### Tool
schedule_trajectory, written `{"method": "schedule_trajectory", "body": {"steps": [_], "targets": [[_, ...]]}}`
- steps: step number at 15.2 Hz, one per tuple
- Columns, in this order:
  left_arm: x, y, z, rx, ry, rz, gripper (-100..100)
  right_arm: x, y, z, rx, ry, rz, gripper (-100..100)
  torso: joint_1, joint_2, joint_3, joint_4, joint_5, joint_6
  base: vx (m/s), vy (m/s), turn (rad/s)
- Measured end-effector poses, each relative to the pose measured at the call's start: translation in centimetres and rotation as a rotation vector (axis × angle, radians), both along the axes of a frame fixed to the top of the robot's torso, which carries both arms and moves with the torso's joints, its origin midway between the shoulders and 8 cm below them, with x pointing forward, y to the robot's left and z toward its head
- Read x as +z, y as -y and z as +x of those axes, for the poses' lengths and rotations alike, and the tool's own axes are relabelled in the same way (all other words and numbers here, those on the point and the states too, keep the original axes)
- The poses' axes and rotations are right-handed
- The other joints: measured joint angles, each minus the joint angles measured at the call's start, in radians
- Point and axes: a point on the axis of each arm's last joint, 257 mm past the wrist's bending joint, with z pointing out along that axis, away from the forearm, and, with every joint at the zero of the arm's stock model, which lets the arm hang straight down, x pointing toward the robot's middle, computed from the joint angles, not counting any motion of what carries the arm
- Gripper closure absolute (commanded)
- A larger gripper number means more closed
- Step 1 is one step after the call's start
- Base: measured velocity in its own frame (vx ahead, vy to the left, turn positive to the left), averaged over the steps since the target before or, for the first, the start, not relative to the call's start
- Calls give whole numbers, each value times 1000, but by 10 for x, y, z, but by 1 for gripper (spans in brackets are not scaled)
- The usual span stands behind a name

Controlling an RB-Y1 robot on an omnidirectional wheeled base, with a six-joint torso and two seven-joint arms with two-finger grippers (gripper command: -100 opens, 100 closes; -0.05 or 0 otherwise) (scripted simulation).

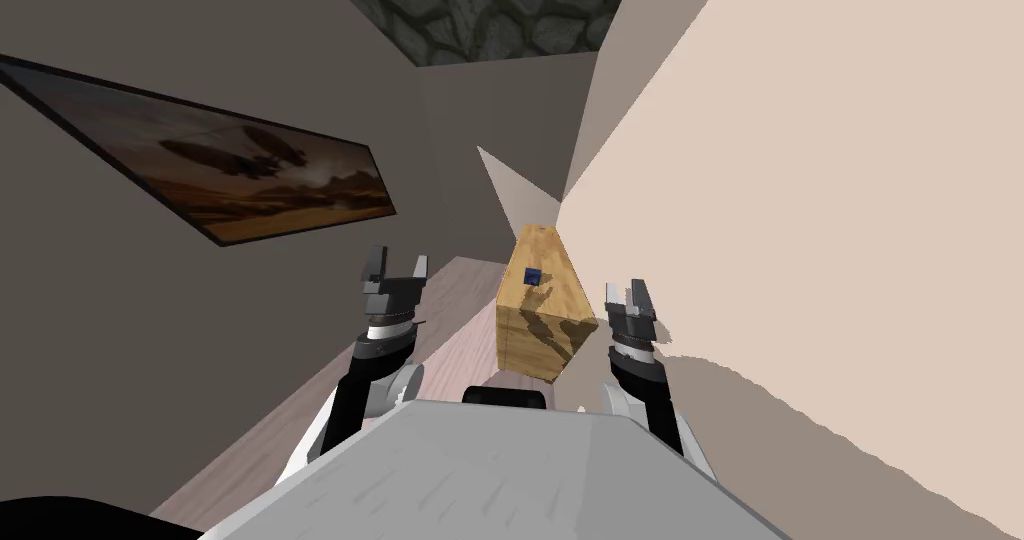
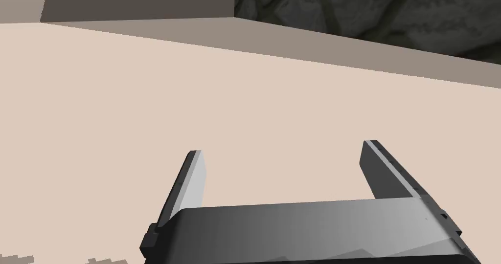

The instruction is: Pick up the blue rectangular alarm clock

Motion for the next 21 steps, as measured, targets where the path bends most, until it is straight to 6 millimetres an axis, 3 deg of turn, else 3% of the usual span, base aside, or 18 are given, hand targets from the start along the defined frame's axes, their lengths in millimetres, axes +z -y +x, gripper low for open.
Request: {"method": "schedule_trajectory", "body": {"steps": [4, 10, 15, 21], "targets": [[0, 0, 0, 0, 0, 0, 0, 1, -10, 4, 30, -11, -97, -100, 8, 4, 2, 1, 2, 0, -67, 128, 112], [0, 0, 0, 0, 0, -1, 0, -4, -34, 19, 51, -33, -336, -100, 23, 4, 3, 1, 5, -1, -55, 291, 228], [0, 0, 0, 0, 0, 0, 0, -27, -45, 31, 54, -65, -538, -100, 17, 1, 1, 0, 4, -1, 13, 226, 152], [0, 0, 0, 0, 0, 0, 0, -61, -52, 43, 64, -113, -758, -100, 11, -2, -1, 0, 3, 0, 54, 151, 126]]}}
